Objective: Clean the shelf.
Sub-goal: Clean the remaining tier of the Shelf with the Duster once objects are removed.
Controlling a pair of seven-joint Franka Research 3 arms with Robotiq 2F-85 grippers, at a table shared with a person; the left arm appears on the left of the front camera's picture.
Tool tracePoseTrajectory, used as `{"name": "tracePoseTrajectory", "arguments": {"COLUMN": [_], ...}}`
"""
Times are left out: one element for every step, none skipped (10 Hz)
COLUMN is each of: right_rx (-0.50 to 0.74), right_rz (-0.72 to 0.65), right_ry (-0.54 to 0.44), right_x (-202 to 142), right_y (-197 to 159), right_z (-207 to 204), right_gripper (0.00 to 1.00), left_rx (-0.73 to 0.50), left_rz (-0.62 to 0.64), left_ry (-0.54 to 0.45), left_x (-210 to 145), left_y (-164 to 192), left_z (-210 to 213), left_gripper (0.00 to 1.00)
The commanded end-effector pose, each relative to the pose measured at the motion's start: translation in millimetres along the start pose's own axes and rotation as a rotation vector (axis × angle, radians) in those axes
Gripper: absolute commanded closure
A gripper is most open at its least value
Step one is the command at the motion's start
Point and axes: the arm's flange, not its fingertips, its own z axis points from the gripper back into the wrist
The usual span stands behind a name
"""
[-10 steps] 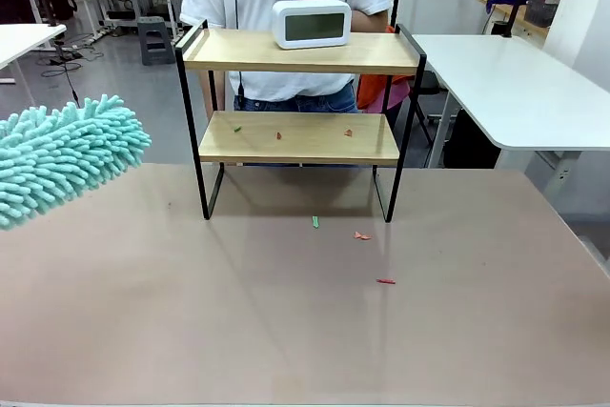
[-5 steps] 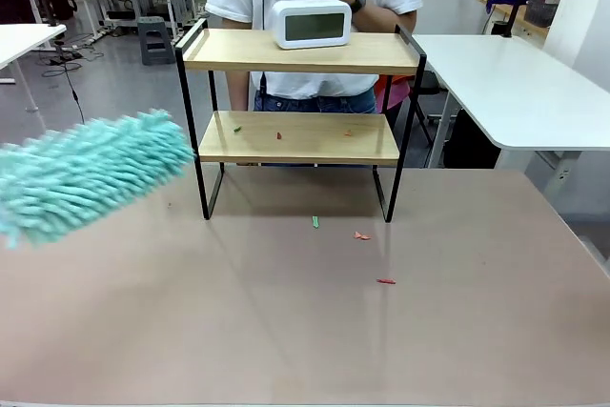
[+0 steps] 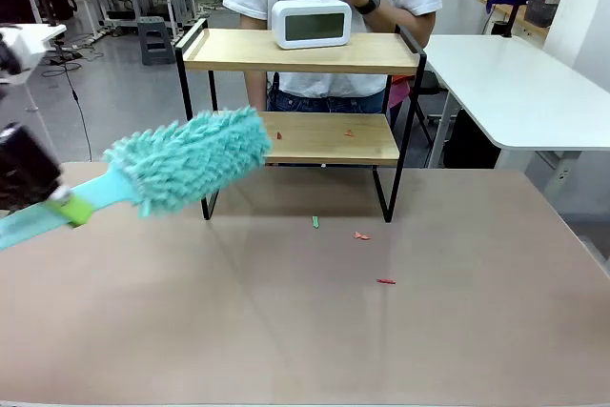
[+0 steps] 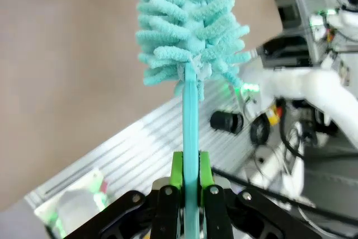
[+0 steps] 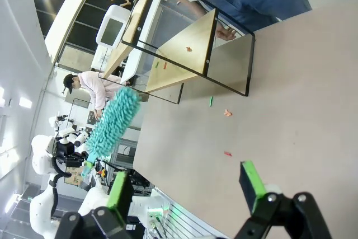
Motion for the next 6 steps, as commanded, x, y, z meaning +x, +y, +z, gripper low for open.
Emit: {"name": "tracePoseTrajectory", "arguments": {"right_rx": [0.017,0.017,0.017,0.017,0.017,0.017], "right_rz": [0.026,0.026,0.026,0.026,0.026,0.026], "right_ry": [-0.018,-0.018,-0.018,-0.018,-0.018,-0.018], "right_x": [2.1,2.1,2.1,2.1,2.1,2.1], "right_y": [-0.6,-0.6,-0.6,-0.6,-0.6,-0.6], "right_z": [-2.0,-2.0,-2.0,-2.0,-2.0,-2.0], "right_gripper": [0.00,0.00,0.00,0.00,0.00,0.00], "left_rx": [0.104,0.148,0.199,0.261,0.319,0.342], "left_rz": [0.042,0.063,0.081,0.098,0.104,0.099], "left_ry": [-0.122,-0.145,-0.170,-0.198,-0.226,-0.252], "left_x": [31.4,42.9,52.8,62.2,71.5,79.5], "left_y": [-15.1,-13.1,-10.6,-6.3,-2.0,0.2], "left_z": [-31.3,-45.9,-56.6,-65.3,-71.2,-74.2], "left_gripper": [0.88,0.88,0.88,0.88,0.88,0.88]}}
